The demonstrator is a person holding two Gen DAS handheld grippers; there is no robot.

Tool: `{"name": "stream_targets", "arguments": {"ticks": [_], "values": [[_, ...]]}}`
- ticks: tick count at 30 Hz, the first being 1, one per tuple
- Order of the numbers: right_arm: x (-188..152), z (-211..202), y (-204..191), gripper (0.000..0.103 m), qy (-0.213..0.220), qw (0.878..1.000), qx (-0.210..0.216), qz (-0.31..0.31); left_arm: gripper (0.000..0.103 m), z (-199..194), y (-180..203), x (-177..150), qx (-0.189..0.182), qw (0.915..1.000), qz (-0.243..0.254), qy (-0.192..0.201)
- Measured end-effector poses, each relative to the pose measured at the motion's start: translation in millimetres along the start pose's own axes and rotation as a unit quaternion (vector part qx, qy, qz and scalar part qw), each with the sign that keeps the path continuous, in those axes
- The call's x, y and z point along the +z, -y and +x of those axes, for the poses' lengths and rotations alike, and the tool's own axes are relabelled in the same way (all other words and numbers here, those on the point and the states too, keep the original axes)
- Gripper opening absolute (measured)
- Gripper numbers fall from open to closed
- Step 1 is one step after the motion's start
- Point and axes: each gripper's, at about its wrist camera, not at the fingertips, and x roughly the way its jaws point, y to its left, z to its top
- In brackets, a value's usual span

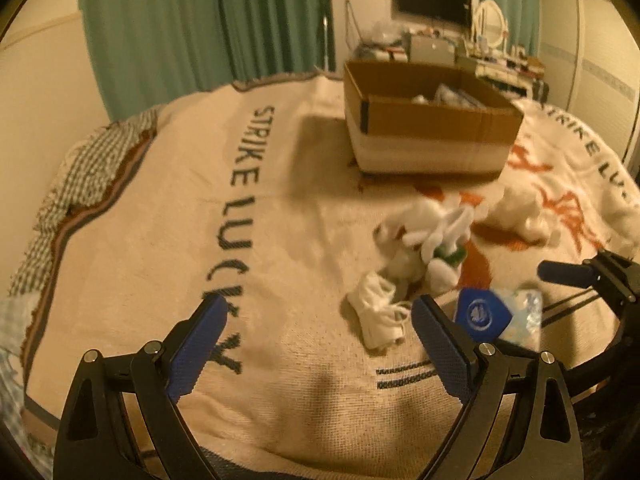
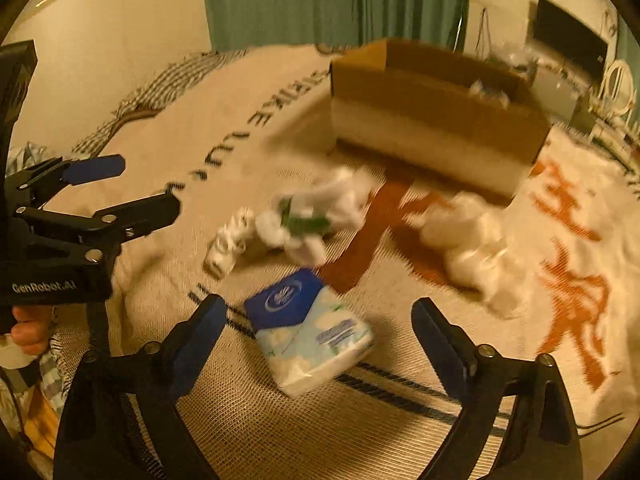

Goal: Organize soft objects
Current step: 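Grasp the blue tissue pack with the right tool while the left tool grasps white socks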

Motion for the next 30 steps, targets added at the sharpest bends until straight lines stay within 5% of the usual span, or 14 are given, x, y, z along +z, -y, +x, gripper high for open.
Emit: {"name": "stream_targets", "arguments": {"ticks": [5, 7, 13, 14, 15, 21, 30], "values": [[-5.8, 17.1, -0.5, 0.086, -0.013, 1.0, -0.004, -0.011, 0.088, 14.1, 8.2, -2.4, -0.016, 0.9994, 0.015, -0.025], [-4.1, 17.2, 0.4, 0.063, -0.009, 1.0, -0.017, -0.022, 0.087, 20.8, 13.1, -3.2, -0.019, 0.9988, 0.028, -0.037], [6.0, -1.4, 23.6, 0.058, 0.005, 1.0, -0.011, 0.014, 0.087, 42.4, 26.1, -3.6, -0.046, 0.9955, 0.049, -0.066], [7.7, -5.3, 25.8, 0.058, 0.01, 1.0, -0.014, 0.015, 0.083, 45.5, 26.6, -3.5, -0.042, 0.9955, 0.048, -0.069], [9.2, -10.5, 29.3, 0.058, 0.015, 1.0, -0.016, 0.016, 0.068, 50.3, 26.7, -4.0, -0.042, 0.9952, 0.045, -0.076], [8.9, -13.0, 41.1, 0.058, 0.015, 0.999, -0.015, 0.036, 0.033, 58.4, 25.2, -9.2, -0.069, 0.9918, 0.042, -0.099], [-0.8, -19.3, 41.1, 0.058, 0.02, 0.999, -0.027, 0.034, 0.026, 25.9, 30.2, -16.0, -0.085, 0.9922, 0.052, -0.074]]}}
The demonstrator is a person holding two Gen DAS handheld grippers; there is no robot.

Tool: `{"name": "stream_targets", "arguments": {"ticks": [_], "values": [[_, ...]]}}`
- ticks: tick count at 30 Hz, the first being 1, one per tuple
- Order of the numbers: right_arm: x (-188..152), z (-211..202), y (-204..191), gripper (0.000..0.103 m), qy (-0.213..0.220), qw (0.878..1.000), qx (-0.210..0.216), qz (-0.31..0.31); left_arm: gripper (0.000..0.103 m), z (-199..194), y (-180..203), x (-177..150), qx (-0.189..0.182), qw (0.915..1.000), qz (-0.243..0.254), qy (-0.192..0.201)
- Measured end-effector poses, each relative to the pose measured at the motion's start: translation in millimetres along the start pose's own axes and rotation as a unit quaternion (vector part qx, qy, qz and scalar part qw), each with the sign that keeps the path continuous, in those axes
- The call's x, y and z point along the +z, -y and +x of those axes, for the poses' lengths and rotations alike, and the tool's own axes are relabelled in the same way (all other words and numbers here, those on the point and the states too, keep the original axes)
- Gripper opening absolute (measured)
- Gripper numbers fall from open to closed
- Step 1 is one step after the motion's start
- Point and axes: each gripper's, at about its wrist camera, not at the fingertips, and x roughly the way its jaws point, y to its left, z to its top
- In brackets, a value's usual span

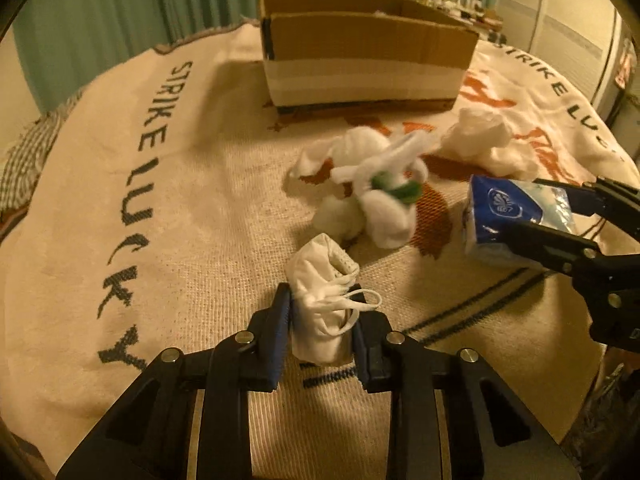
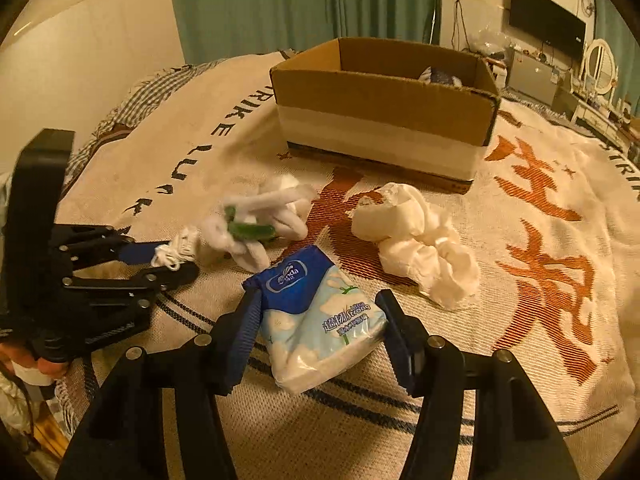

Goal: Organize soft objects
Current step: 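Grasp the blue tissue pack with the right tool while the left tool grasps white socks, then carry both items into the cardboard box and open both tools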

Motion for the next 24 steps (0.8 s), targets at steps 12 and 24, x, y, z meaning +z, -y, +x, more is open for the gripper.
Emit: {"name": "stream_targets", "arguments": {"ticks": [12, 24], "values": [[-5.7, -56.5, -3.6, 0.058, 0.05, 0.999, -0.013, 0.006, 0.026, -54.4, 18.7, 2.9, 0.005, 0.9988, 0.0, 0.049], [18.3, -133.1, -8.0, 0.058, 0.145, 0.989, -0.034, 0.006, 0.027, -113.3, 42.4, 30.0, 0.001, 0.9926, 0.001, 0.122]]}}
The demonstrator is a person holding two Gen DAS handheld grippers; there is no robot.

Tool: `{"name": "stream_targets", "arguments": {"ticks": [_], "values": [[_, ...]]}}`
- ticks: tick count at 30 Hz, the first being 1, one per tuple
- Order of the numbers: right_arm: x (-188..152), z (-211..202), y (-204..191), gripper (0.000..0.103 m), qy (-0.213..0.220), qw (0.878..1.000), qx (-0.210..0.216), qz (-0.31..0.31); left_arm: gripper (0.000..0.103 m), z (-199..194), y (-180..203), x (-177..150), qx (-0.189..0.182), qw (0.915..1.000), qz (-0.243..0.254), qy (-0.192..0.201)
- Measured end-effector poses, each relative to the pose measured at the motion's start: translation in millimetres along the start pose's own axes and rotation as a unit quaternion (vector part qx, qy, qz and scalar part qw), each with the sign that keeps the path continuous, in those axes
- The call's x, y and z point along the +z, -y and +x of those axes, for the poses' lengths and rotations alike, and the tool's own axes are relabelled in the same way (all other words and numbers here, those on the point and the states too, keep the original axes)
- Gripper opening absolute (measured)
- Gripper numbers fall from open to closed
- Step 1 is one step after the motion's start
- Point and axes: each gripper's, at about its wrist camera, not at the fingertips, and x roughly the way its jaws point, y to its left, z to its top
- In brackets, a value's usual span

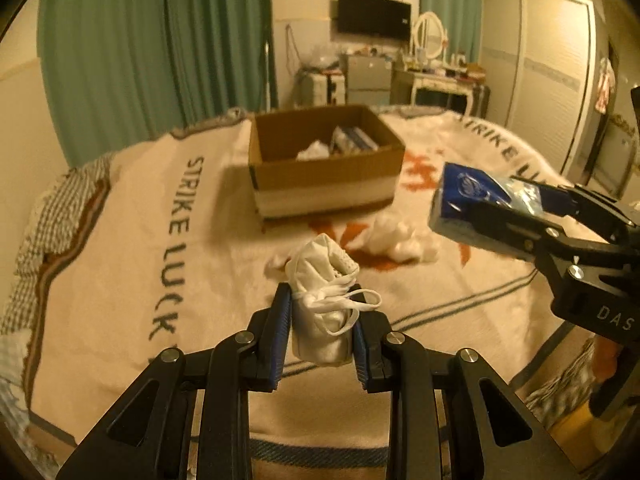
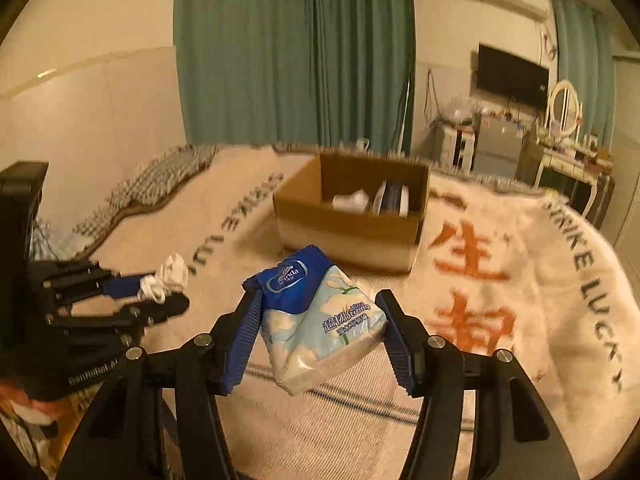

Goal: Organize soft objects
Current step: 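Carry both items into the cardboard box and open both tools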

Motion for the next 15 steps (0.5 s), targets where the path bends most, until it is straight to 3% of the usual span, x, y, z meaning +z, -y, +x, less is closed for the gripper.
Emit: {"name": "stream_targets", "arguments": {"ticks": [8, 15], "values": [[50.5, -6.8, 16.2, 0.058, 0.046, 0.999, -0.01, -0.007, 0.026, 5.1, 0.6, 50.9, -0.003, 0.9993, -0.02, 0.032], [101.2, 16.3, 44.7, 0.058, 0.066, 0.997, 0.023, 0.019, 0.026, 24.6, 1.8, 105.5, 0.001, 0.9981, -0.009, 0.061]]}}
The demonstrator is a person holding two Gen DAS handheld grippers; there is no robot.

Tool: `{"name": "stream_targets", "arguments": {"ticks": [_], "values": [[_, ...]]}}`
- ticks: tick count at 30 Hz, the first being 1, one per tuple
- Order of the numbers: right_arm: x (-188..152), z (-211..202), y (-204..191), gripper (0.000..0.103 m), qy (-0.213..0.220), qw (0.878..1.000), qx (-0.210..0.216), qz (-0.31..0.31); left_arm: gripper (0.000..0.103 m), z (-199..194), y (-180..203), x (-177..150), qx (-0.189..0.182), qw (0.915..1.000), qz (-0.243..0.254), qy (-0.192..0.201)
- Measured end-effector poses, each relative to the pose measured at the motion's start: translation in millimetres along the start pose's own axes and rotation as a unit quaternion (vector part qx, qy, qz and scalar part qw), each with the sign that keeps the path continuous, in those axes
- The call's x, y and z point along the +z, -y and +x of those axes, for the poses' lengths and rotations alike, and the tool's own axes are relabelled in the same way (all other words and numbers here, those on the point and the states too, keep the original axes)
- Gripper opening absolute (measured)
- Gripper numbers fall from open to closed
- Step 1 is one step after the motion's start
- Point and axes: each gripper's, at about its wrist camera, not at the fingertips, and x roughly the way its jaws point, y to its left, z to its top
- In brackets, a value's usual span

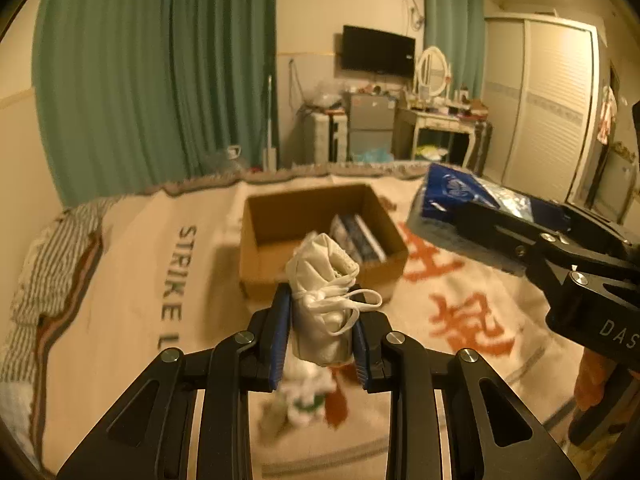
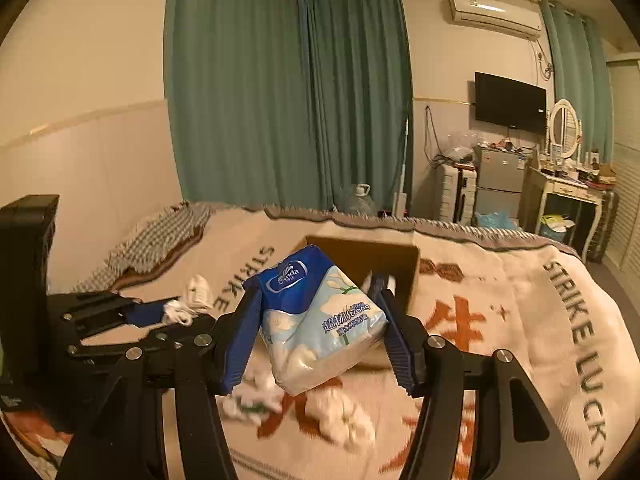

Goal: Organize soft objects
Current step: 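Carry both items into the cardboard box and open both tools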

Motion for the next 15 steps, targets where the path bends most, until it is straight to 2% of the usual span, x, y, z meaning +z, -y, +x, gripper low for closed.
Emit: {"name": "stream_targets", "arguments": {"ticks": [3, 6, 15], "values": [[18.4, 18.0, 12.3, 0.058, 0.004, 1.0, 0.008, 0.009, 0.026, 16.7, -2.5, 17.5, 0.002, 1.0, 0.004, 0.001], [35.8, 44.1, 27.3, 0.058, 0.004, 1.0, -0.001, 0.011, 0.027, 40.4, -6.1, 34.8, 0.011, 0.9999, 0.007, 0.002], [53.3, 151.3, 75.4, 0.058, -0.045, 0.998, -0.007, 0.032, 0.027, 134.7, -19.1, 57.0, 0.027, 0.9991, 0.021, -0.023]]}}
